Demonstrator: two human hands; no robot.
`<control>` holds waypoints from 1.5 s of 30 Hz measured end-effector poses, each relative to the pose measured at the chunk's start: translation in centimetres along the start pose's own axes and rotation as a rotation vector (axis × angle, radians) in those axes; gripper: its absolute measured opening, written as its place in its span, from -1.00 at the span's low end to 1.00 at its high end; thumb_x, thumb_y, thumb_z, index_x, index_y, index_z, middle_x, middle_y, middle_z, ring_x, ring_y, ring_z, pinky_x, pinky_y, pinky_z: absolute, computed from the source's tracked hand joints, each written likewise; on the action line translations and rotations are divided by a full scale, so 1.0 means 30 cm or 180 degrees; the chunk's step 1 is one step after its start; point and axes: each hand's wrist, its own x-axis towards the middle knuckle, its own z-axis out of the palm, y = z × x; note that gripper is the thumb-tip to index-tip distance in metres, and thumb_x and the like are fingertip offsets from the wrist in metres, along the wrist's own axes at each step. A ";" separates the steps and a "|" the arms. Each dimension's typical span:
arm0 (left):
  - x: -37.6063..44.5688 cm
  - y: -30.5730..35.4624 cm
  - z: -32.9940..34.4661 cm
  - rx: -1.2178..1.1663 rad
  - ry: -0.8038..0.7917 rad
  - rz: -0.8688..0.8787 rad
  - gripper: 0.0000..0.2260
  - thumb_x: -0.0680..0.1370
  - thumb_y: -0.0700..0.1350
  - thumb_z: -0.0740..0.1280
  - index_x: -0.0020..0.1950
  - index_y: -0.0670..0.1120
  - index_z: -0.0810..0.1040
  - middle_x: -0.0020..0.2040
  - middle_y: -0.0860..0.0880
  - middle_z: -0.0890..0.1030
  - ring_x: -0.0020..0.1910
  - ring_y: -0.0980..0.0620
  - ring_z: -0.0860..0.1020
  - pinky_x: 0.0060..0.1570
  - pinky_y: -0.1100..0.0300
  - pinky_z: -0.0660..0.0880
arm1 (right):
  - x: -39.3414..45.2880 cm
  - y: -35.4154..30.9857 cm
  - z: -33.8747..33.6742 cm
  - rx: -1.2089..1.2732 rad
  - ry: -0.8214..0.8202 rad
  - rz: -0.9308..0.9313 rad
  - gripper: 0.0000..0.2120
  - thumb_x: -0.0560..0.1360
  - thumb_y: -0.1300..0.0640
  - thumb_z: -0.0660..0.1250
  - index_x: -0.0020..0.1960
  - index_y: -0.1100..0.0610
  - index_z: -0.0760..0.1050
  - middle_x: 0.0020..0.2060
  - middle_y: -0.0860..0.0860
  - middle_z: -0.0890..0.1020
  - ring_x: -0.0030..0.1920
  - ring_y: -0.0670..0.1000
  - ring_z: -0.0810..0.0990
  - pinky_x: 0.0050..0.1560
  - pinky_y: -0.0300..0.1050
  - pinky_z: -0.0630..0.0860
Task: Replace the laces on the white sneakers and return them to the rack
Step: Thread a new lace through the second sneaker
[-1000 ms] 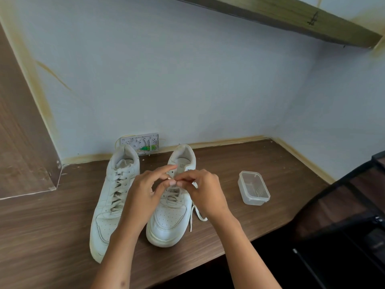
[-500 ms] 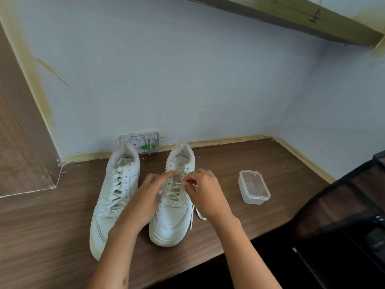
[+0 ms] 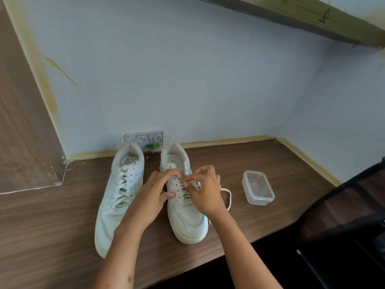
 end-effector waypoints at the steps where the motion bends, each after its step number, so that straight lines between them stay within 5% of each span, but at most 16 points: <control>1: 0.000 0.000 -0.002 -0.0006 0.0010 0.0008 -0.54 0.55 -0.18 0.36 0.16 0.38 0.33 0.04 0.21 0.37 -0.12 0.14 0.57 0.03 0.14 0.55 | 0.001 -0.002 0.001 0.0116 -0.0005 0.0079 -0.91 0.54 0.07 0.38 -0.02 -0.08 0.65 0.10 -0.08 0.32 0.12 -0.02 0.24 0.20 -0.07 0.19; 9: 0.001 -0.005 -0.001 0.0102 0.0090 0.0077 -0.52 0.53 -0.19 0.38 0.20 0.36 0.36 0.06 0.19 0.42 -0.17 0.19 0.60 -0.04 0.15 0.59 | -0.003 -0.035 0.027 0.0267 0.0002 0.0370 -0.89 0.54 0.04 0.38 0.01 -0.11 0.66 0.13 -0.11 0.33 0.12 -0.04 0.19 0.17 -0.13 0.07; 15: -0.005 -0.011 -0.003 0.0110 0.0201 0.0088 -0.51 0.54 -0.13 0.39 0.30 0.38 0.38 0.07 0.17 0.47 -0.11 0.23 0.60 -0.04 0.26 0.57 | -0.007 -0.056 -0.013 0.0163 0.0015 0.0397 -0.89 0.51 0.04 0.42 -0.01 -0.15 0.55 0.17 -0.14 0.34 0.13 -0.05 0.22 0.24 -0.06 0.21; 19: 0.002 0.001 -0.006 0.0010 0.0528 0.0074 -0.72 0.49 -0.04 0.43 0.17 0.20 0.56 0.08 0.19 0.49 -0.08 0.25 0.60 -0.08 0.29 0.56 | -0.054 -0.051 -0.074 -0.0528 0.0259 0.0470 -0.71 0.47 -0.01 0.44 0.03 0.00 0.35 0.05 -0.08 0.40 0.05 0.00 0.38 0.12 -0.08 0.36; 24: 0.005 0.030 0.033 0.0461 0.0849 0.0030 -0.95 0.48 -0.09 0.45 -0.08 0.02 0.63 -0.06 0.20 0.49 -0.15 0.25 0.52 -0.19 0.43 0.39 | -0.138 -0.046 -0.022 -0.0760 -0.0770 0.1107 -0.13 0.37 -0.38 0.37 0.43 0.17 0.20 0.32 0.07 0.35 0.31 0.12 0.42 0.22 0.01 0.49; 29: 0.005 0.025 0.022 0.0677 0.1239 0.0187 -0.95 0.54 -0.22 0.36 -0.09 -0.07 0.57 -0.07 0.11 0.48 -0.16 0.14 0.49 -0.16 0.32 0.43 | -0.146 -0.035 0.005 -0.0722 -0.0511 0.0909 -0.20 0.40 -0.32 0.38 0.40 0.17 0.24 0.29 0.04 0.34 0.30 0.10 0.40 0.24 -0.06 0.46; 34: -0.007 0.008 -0.042 0.1181 0.1988 0.0372 -0.94 0.50 -0.25 0.39 -0.11 -0.11 0.57 -0.01 -0.01 0.54 -0.05 -0.09 0.50 -0.05 -0.02 0.45 | -0.158 0.013 0.018 -0.1309 -0.0395 0.0301 -0.36 0.59 -0.27 0.04 0.46 0.18 0.17 0.38 0.08 0.25 0.32 0.09 0.31 0.36 -0.10 0.28; 37: -0.025 0.014 -0.054 0.1411 0.1907 0.0171 -0.94 0.45 -0.06 0.40 -0.21 -0.01 0.59 0.06 0.06 0.55 0.12 -0.10 0.44 0.07 -0.08 0.38 | -0.165 0.065 0.033 -0.1361 -0.0292 -0.0036 -0.19 0.50 -0.32 -0.31 0.51 0.19 0.11 0.45 0.12 0.21 0.40 0.11 0.28 0.41 -0.08 0.24; 40: -0.026 0.027 -0.050 0.1350 0.1748 0.0188 -0.82 0.39 0.09 0.28 -0.29 0.04 0.60 0.03 0.10 0.55 0.12 -0.07 0.44 0.07 -0.04 0.36 | -0.161 0.120 0.058 -0.1271 -0.0186 -0.0224 -0.20 0.54 -0.34 -0.24 0.53 0.21 0.10 0.49 0.14 0.20 0.48 0.13 0.21 0.46 -0.05 0.15; 45: -0.006 0.044 0.020 0.1366 0.1479 0.0263 -0.71 0.48 0.20 0.27 -0.09 0.05 0.67 -0.03 0.10 0.60 -0.01 0.01 0.50 0.05 0.02 0.41 | -0.154 0.135 0.058 -0.1260 -0.0330 -0.0225 -0.12 0.48 -0.39 -0.30 0.57 0.19 0.00 0.55 0.11 0.11 0.54 0.08 0.06 0.50 -0.12 -0.02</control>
